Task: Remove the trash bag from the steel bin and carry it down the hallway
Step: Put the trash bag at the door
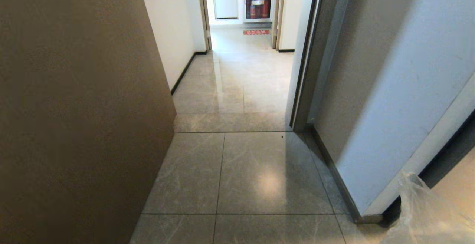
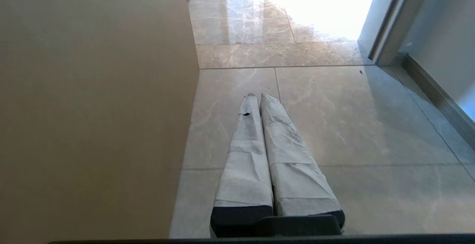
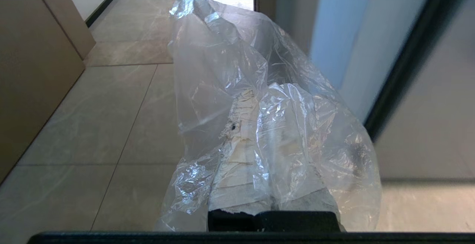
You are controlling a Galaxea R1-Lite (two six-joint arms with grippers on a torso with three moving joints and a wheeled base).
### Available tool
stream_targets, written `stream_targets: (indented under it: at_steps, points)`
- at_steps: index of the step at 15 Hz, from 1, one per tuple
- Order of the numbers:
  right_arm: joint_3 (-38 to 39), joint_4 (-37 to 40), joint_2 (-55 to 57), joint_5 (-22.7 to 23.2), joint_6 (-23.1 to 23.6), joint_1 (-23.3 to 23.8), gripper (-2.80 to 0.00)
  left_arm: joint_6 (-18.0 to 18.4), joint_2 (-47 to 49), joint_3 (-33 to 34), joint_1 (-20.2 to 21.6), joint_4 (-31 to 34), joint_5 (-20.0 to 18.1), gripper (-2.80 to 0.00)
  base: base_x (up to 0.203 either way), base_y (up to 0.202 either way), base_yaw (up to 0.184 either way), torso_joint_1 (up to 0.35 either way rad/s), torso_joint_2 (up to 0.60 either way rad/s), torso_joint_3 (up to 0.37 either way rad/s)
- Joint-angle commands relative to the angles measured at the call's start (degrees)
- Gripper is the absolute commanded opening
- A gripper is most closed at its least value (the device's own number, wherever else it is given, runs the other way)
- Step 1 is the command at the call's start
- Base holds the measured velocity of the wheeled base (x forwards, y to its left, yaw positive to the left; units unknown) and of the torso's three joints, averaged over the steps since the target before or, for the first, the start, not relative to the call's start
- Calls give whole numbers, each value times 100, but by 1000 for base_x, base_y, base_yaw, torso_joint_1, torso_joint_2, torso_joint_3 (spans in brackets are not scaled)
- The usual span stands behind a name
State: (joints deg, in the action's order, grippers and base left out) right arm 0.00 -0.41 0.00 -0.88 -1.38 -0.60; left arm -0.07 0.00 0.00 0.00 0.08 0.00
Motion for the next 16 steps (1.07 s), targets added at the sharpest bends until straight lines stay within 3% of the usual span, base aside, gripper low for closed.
stream_targets:
  at_steps: [1, 16]
  points:
    - [9, -2, 9, 0, -3, -10, -280, -1, 0, 0, 0, 1, 0, -280, 192, 0, 0, 2, -1, 4]
    - [9, -2, 9, 0, -3, -2, -280, -1, 0, 0, 0, 1, 0, -280, 194, 0, 2, 2, 2, 2]
